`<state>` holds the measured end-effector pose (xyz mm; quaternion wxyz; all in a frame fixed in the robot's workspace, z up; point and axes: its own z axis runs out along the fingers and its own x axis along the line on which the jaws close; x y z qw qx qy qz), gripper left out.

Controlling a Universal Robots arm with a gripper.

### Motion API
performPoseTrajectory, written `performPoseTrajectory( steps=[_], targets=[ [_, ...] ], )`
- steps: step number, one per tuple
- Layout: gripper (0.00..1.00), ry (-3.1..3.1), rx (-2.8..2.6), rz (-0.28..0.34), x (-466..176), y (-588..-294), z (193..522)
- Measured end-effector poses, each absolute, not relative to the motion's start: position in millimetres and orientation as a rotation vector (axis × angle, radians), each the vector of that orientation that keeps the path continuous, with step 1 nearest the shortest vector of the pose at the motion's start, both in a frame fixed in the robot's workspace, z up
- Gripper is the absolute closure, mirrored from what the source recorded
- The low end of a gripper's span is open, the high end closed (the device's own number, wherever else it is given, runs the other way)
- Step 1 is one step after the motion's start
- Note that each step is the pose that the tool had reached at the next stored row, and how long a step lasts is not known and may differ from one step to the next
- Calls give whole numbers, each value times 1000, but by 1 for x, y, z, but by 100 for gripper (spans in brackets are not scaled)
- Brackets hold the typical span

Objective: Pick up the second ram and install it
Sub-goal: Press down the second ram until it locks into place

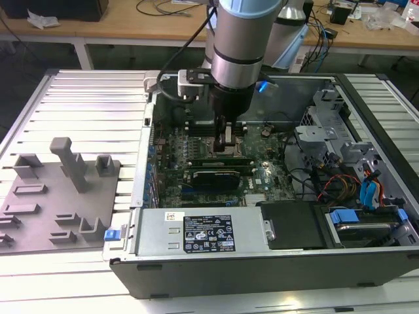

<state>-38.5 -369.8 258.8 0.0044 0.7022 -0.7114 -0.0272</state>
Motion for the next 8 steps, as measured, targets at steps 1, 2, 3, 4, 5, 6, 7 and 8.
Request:
performPoseTrajectory(
  steps=[1,2,3,4,5,6,7,8],
  targets=[
    [89,-2229,2200,-85,-39,-370,261],
    [89,-2229,2200,-86,-39,-370,262],
    [89,-2229,2201,-87,-39,-370,262],
    [89,-2230,2201,-88,-39,-370,262],
    [89,-2230,2201,-88,-39,-370,262],
    [89,-2230,2201,-88,-39,-370,262],
    [89,-2230,2201,-88,-39,-370,262],
    [89,-2230,2201,-88,-39,-370,262]
  ],
)
